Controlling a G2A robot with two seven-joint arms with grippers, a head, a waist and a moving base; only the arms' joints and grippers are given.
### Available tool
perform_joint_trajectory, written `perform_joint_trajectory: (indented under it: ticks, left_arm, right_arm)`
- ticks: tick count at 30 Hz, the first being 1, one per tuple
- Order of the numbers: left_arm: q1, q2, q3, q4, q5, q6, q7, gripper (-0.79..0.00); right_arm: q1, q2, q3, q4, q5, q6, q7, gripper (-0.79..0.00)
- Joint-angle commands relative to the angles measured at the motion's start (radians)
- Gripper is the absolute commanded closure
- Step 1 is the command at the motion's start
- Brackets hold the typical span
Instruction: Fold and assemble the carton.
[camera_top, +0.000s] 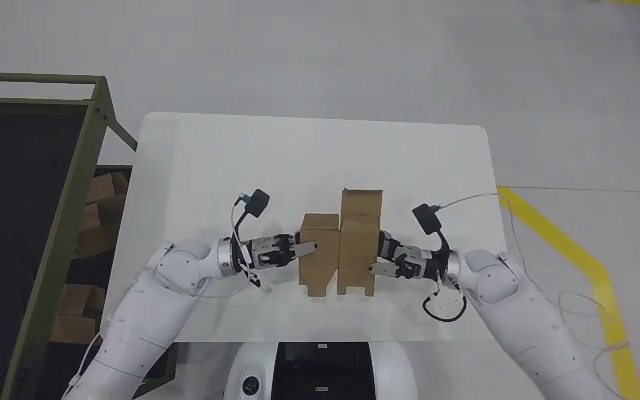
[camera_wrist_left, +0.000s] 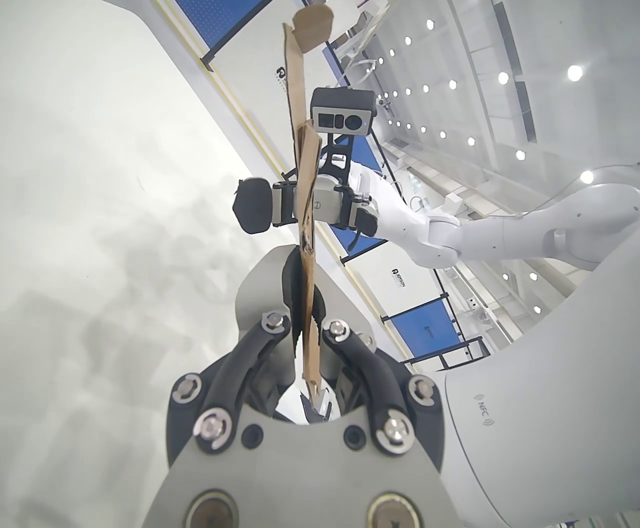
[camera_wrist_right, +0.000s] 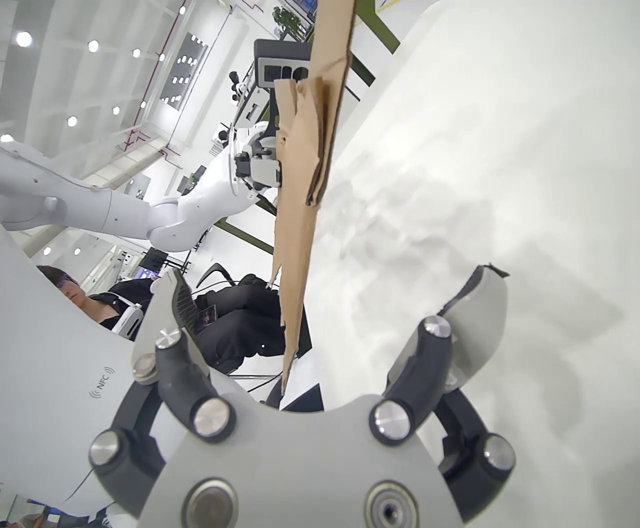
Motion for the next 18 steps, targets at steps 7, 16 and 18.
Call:
perform_joint_trajectory:
  ticks: [7,16,18]
  left_arm:
    - [-0.001,0.004,0.009,0.000,0.012,-0.013,0.019,0.000]
    - [-0.008,0.008,0.023,0.004,0.016,-0.020,0.029,0.000]
    - [-0.009,0.009,0.025,0.004,0.015,-0.021,0.030,0.000]
  right_arm:
    - [0.034,-0.001,-0.034,0.043,0.080,-0.029,0.043,-0.348]
    - [0.059,0.000,-0.065,0.058,0.105,-0.035,0.054,-0.225]
    - [0.062,0.001,-0.072,0.058,0.104,-0.037,0.052,-0.166]
